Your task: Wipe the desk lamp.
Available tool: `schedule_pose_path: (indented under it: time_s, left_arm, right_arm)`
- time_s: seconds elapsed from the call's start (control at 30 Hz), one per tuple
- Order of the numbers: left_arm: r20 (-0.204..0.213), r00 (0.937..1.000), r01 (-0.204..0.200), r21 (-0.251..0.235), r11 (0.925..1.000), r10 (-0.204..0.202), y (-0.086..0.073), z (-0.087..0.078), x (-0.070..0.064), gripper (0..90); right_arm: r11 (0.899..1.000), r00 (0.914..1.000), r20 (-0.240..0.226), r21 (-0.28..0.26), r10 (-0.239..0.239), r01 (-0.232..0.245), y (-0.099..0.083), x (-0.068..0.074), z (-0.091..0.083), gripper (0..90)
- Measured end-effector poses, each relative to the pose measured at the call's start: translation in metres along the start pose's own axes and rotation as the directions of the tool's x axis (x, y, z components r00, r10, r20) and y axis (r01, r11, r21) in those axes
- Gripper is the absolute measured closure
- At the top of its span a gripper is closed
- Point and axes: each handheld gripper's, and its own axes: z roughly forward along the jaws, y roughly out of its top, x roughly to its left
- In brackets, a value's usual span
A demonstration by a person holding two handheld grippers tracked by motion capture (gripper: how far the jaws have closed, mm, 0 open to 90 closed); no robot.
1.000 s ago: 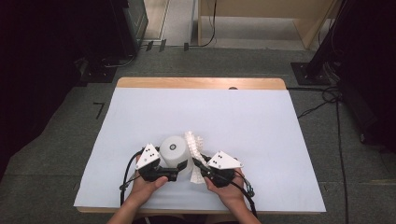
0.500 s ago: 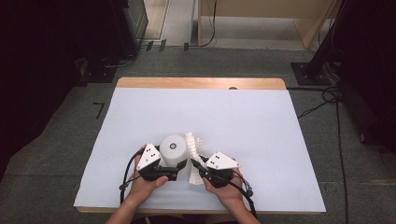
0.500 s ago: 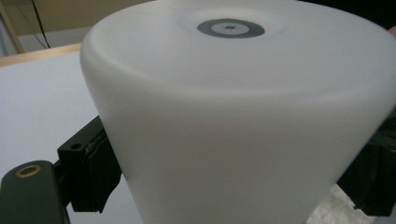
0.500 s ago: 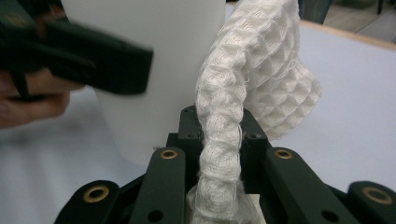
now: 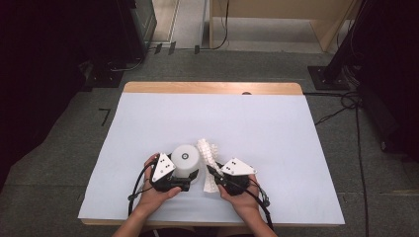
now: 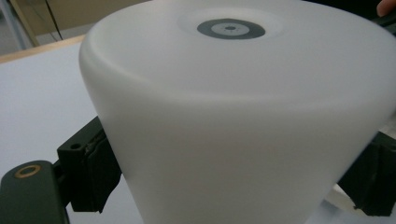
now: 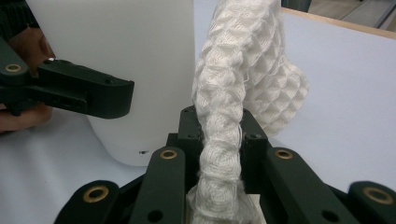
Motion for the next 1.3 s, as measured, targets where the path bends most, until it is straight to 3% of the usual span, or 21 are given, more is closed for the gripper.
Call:
schedule_pose_path:
  time_s: [0.13, 0.3, 0.53, 0.63, 0.67, 0.7, 0.87, 0.93, 1.0, 1.13, 1.3]
  left_arm:
    - [0.002, 1.0000, -0.002, 0.011, 0.9999, 0.002, 0.001, -0.001, 0.000, 8.4]
    - [-0.053, 0.9984, 0.019, -0.001, 0.9998, -0.019, 0.002, -0.002, -0.008, 7.6]
    - [-0.171, 0.9836, 0.056, -0.011, 0.9983, -0.057, 0.002, -0.001, -0.023, 7.4]
    - [-0.208, 0.9758, 0.066, -0.015, 0.9977, -0.068, 0.002, -0.001, -0.028, 7.9]
    - [-0.207, 0.9759, 0.067, -0.013, 0.9977, -0.068, 0.003, -0.001, -0.028, 8.2]
    - [-0.199, 0.9779, 0.062, -0.011, 0.9980, -0.063, 0.003, -0.002, -0.028, 8.4]
    - [-0.084, 0.9932, 0.078, -0.039, 0.9962, -0.081, 0.005, -0.006, -0.018, 8.7]
    - [-0.014, 0.9961, 0.086, -0.067, 0.9940, -0.087, 0.008, -0.010, -0.013, 8.7]
    - [0.030, 0.9956, 0.090, -0.071, 0.9934, -0.088, 0.010, -0.012, -0.010, 8.7]
    - [0.062, 0.9951, 0.080, -0.049, 0.9956, -0.077, 0.009, -0.011, -0.008, 8.7]
    - [0.055, 0.9972, 0.052, -0.031, 0.9981, -0.051, 0.008, -0.006, -0.011, 8.8]
  right_arm:
    - [1.000, 1.0000, 0.008, -0.002, 0.002, -0.002, 0.000, -0.002, -0.001, 76.4]
    - [1.000, 0.9998, 0.014, -0.006, 0.010, -0.010, 0.000, -0.005, -0.003, 76.2]
    - [1.000, 0.9996, 0.024, -0.012, 0.013, -0.013, 0.001, -0.006, -0.003, 76.0]
    - [1.000, 0.9998, 0.021, -0.010, 0.006, -0.005, 0.000, -0.004, -0.003, 76.0]
    - [1.000, 0.9998, 0.020, -0.009, 0.001, -0.001, 0.000, -0.003, -0.002, 76.0]
    - [1.000, 0.9998, 0.019, -0.007, 0.002, -0.002, 0.000, -0.002, -0.002, 76.0]
    - [1.000, 1.0000, 0.007, 0.000, -0.004, 0.004, 0.000, 0.001, 0.000, 76.1]
    - [1.000, 0.9999, -0.007, 0.003, -0.008, 0.008, -0.001, 0.003, 0.001, 76.2]
    - [1.000, 0.9995, -0.022, 0.001, -0.021, 0.022, 0.000, 0.007, 0.003, 76.4]
    - [0.999, 0.9989, -0.023, -0.027, -0.040, 0.039, 0.006, 0.013, -0.003, 76.5]
    - [0.992, 0.9978, -0.018, -0.108, -0.065, 0.062, 0.021, 0.017, -0.020, 76.5]
